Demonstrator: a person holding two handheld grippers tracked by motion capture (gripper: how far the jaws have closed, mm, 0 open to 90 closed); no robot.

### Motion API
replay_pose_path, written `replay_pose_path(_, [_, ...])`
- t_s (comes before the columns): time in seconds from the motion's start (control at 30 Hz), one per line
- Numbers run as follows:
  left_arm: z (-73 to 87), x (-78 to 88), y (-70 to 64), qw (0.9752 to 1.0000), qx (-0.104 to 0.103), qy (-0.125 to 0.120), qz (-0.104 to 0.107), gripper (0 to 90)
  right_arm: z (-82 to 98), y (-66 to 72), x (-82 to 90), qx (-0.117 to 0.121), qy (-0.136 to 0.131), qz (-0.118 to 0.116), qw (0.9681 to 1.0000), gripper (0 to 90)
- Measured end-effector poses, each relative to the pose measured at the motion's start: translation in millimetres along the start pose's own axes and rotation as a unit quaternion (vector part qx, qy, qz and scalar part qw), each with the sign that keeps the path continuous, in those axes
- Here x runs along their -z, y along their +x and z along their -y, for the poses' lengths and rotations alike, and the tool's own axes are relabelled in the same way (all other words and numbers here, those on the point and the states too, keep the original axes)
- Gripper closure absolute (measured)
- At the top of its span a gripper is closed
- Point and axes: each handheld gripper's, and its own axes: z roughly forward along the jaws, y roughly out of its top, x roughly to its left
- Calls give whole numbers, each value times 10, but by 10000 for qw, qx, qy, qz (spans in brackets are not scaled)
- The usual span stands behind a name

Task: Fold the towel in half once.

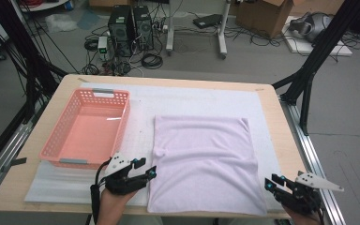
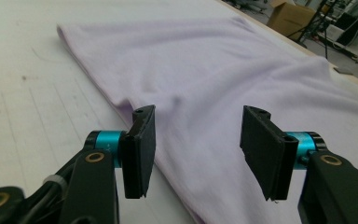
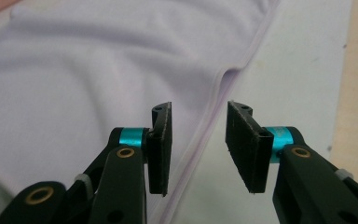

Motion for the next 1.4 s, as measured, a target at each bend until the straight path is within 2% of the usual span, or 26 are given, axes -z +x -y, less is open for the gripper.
replay_pose_path(0.17, [-187, -207, 129, 9999, 34, 89, -78, 457, -187, -150, -149, -112, -188, 47, 9998, 626])
replay_pose_path(0.23, [-255, -327, 189, 9998, 60, 173, -22, 458, -261, -204, -235, -117, -196, 61, 9997, 631])
replay_pose_path(0.3, [-298, -435, 236, 9998, 16, 189, -6, 450, -308, -229, -308, -99, -125, 40, 9999, 636])
replay_pose_path(0.37, [-314, -517, 272, 9998, -58, 160, -79, 440, -363, -252, -392, -24, -70, 46, 10000, 640])
replay_pose_path(0.47, [-360, -674, 350, 9993, -90, 337, -144, 434, -452, -289, -527, 29, -21, 30, 10000, 643])
replay_pose_path(0.57, [-384, -800, 429, 9988, -14, 451, -188, 424, -537, -328, -677, 80, 91, 27, 9999, 644])
replay_pose_path(0.67, [-371, -932, 533, 9982, 95, 499, -305, 425, -617, -387, -859, -64, 210, -81, 9997, 632])
replay_pose_path(0.7, [-367, -960, 556, 9977, 133, 575, -332, 428, -654, -404, -935, -73, 341, -58, 9994, 626])
replay_pose_path(0.83, [-366, -1081, 629, 9940, 339, 892, -541, 447, -746, -434, -1110, 86, 521, 47, 9986, 635])
replay_pose_path(0.87, [-361, -1107, 640, 9931, 330, 971, -571, 451, -768, -435, -1155, 118, 587, 77, 9982, 637])
replay_pose_path(0.97, [-344, -1179, 632, 9918, 236, 1037, -703, 515, -803, -451, -1297, 260, 773, 161, 9965, 657])
replay_pose_path(1.07, [-342, -1193, 622, 9901, 58, 1028, -951, 663, -794, -450, -1394, 319, 926, 226, 9949, 674])
replay_pose_path(1.13, [-340, -1196, 624, 9894, 15, 1009, -1046, 752, -778, -446, -1460, 362, 1081, 272, 9931, 721])
replay_pose_path(1.2, [-347, -1194, 609, 9884, -238, 986, -1128, 823, -782, -431, -1483, 457, 1052, 369, 9927, 812])
replay_pose_path(1.23, [-350, -1199, 603, 9882, -253, 978, -1151, 850, -783, -425, -1490, 488, 1061, 366, 9925, 861])
replay_pose_path(1.3, [-367, -1197, 601, 9883, -282, 792, -1276, 864, -794, -419, -1499, 571, 1078, 395, 9917, 881])
replay_pose_path(1.37, [-407, -1198, 609, 9883, -163, 668, -1362, 867, -814, -416, -1500, 525, 1049, 480, 9919, 885])
replay_pose_path(1.4, [-442, -1199, 611, 9886, -134, 530, -1405, 868, -822, -426, -1494, 545, 938, 535, 9927, 886])
